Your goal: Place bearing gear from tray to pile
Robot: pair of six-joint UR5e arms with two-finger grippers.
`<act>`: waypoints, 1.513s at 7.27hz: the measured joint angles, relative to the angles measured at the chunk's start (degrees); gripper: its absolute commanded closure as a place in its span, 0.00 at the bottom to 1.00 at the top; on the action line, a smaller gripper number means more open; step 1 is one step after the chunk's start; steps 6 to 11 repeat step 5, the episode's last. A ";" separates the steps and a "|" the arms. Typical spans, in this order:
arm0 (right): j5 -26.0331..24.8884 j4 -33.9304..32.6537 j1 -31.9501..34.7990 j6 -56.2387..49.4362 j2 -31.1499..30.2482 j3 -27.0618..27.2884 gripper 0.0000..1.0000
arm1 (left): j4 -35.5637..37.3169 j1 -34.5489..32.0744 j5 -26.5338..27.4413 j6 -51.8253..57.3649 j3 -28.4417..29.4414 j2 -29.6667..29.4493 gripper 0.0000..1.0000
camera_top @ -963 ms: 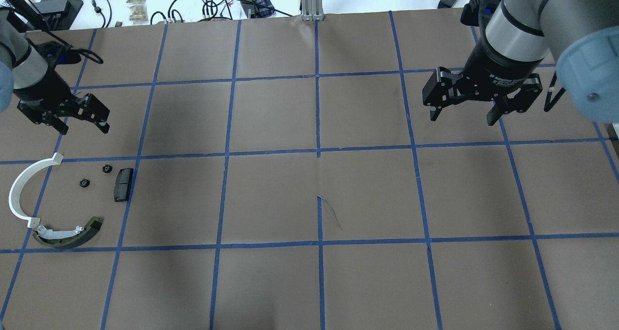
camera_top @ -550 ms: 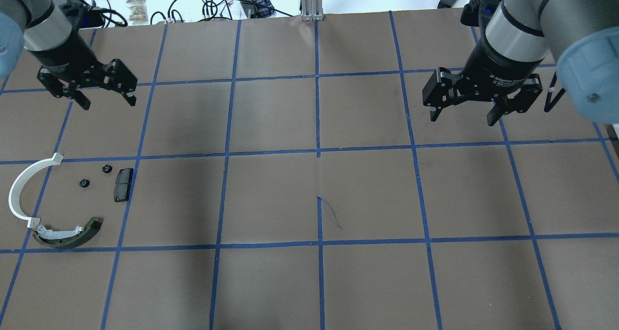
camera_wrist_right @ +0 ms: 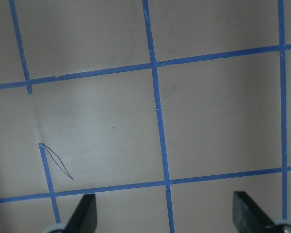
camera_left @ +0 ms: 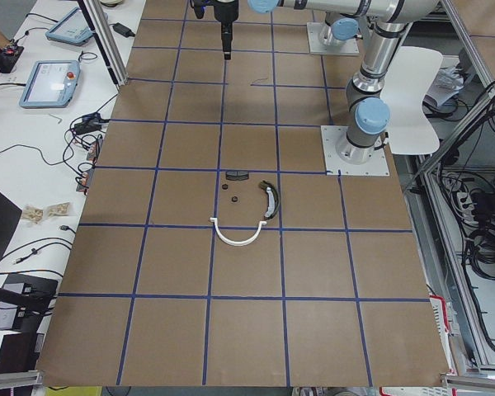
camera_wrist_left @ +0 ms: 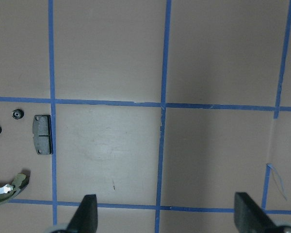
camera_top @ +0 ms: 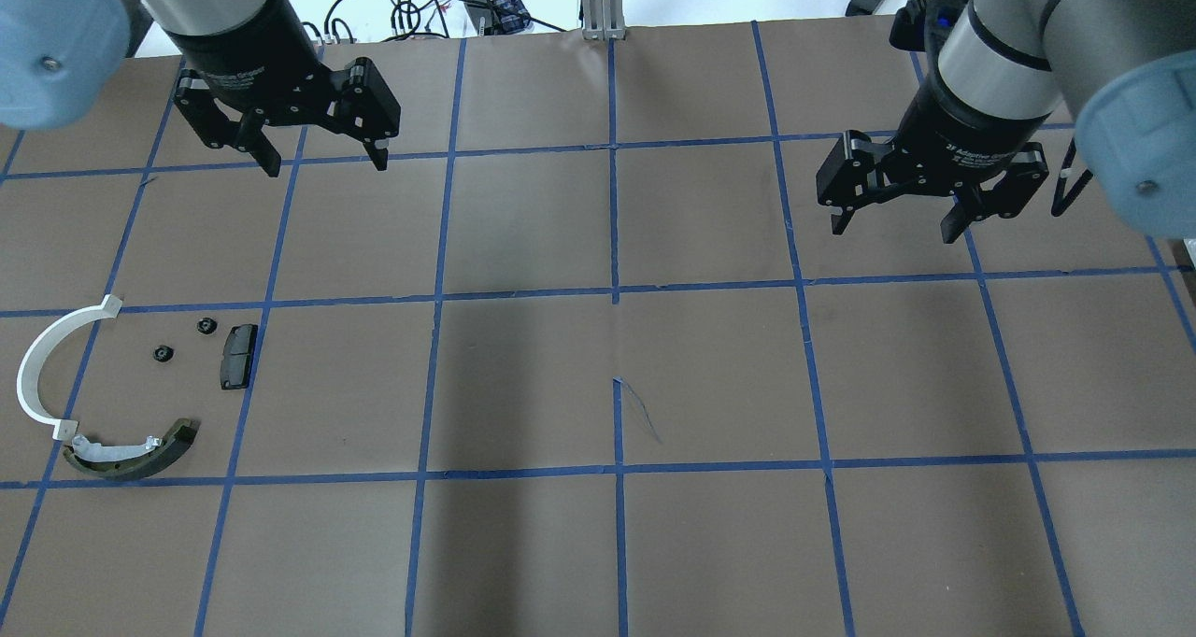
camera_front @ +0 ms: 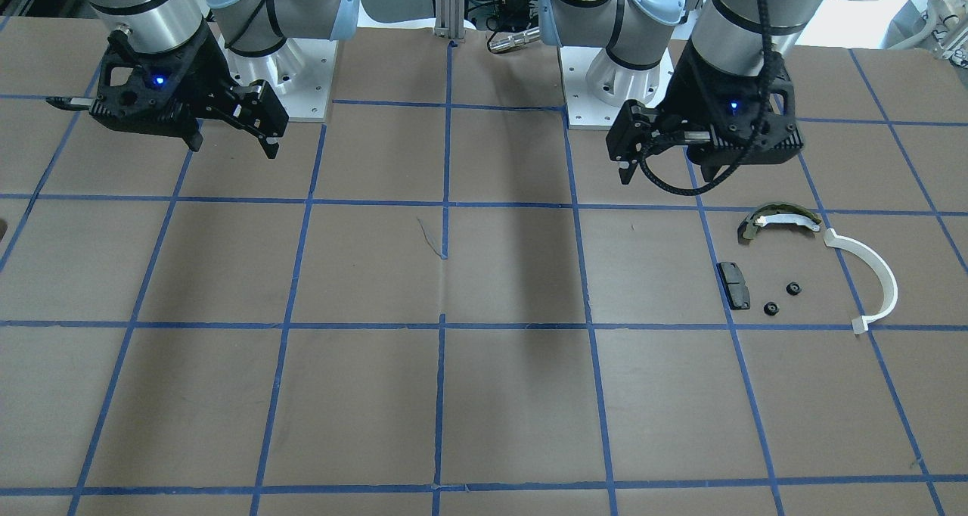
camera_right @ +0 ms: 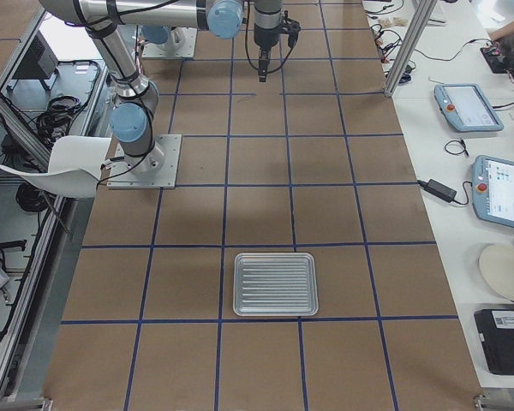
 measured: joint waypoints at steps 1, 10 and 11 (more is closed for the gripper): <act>0.00 0.03 0.00 0.00 0.01 0.00 0.00 | 0.29 -0.40 -0.07 0.10 -0.45 0.36 0.00; -0.06 0.17 0.00 -0.11 0.01 0.00 0.00 | 1.53 -0.58 -0.13 -0.11 -0.86 0.56 0.00; -0.06 0.17 0.00 -0.11 0.01 0.00 0.00 | 1.53 -0.58 -0.13 -0.11 -0.86 0.56 0.00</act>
